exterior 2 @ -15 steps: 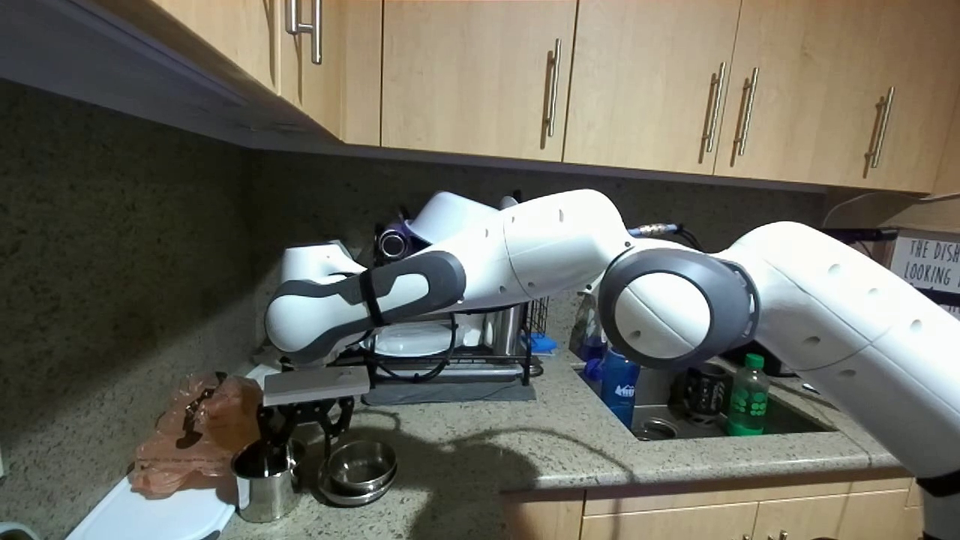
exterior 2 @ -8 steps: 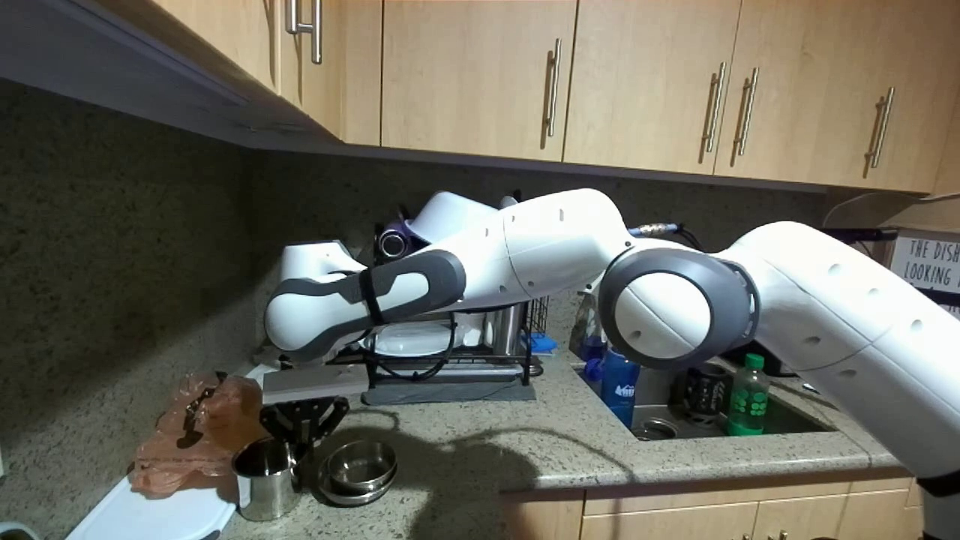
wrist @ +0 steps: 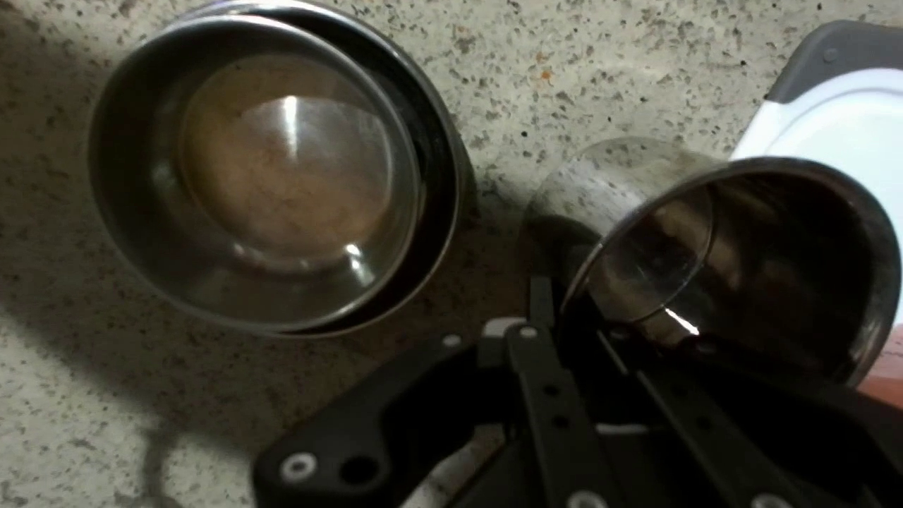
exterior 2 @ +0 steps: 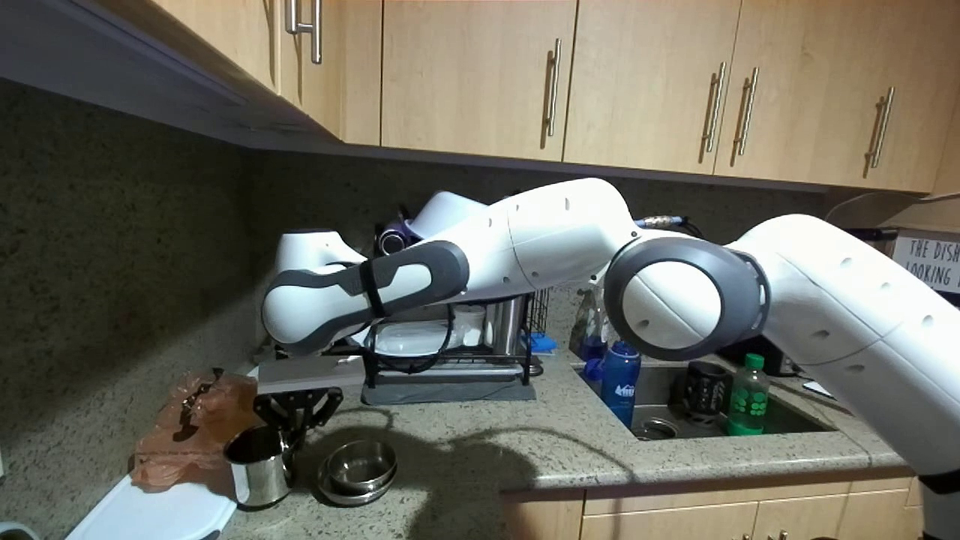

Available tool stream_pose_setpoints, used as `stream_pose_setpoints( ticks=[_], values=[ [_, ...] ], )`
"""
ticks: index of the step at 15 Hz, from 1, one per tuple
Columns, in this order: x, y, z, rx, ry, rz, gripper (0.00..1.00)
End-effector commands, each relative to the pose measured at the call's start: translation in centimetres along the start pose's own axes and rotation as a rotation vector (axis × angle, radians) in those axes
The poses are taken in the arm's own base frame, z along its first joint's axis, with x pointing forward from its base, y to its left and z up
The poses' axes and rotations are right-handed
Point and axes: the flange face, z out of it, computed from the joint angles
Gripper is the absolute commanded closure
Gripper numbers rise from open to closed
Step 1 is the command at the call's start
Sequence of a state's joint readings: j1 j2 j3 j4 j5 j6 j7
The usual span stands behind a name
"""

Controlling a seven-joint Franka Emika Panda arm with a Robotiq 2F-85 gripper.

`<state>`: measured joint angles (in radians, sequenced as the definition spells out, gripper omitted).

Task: Put the tin cup into the tin bowls

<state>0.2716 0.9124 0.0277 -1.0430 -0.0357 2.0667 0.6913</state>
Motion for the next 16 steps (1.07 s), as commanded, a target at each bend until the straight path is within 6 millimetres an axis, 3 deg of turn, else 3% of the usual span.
stream_pose_setpoints(
  ticks=[1,6,16],
  values=[
    [-1.0,0.0,-3.1,0.031,0.070,0.015,0.96],
    [-3.0,1.3,-5.3,0.044,0.101,0.071,0.97],
    [-10.2,7.8,-6.9,-0.043,0.047,0.265,0.97]
  ],
)
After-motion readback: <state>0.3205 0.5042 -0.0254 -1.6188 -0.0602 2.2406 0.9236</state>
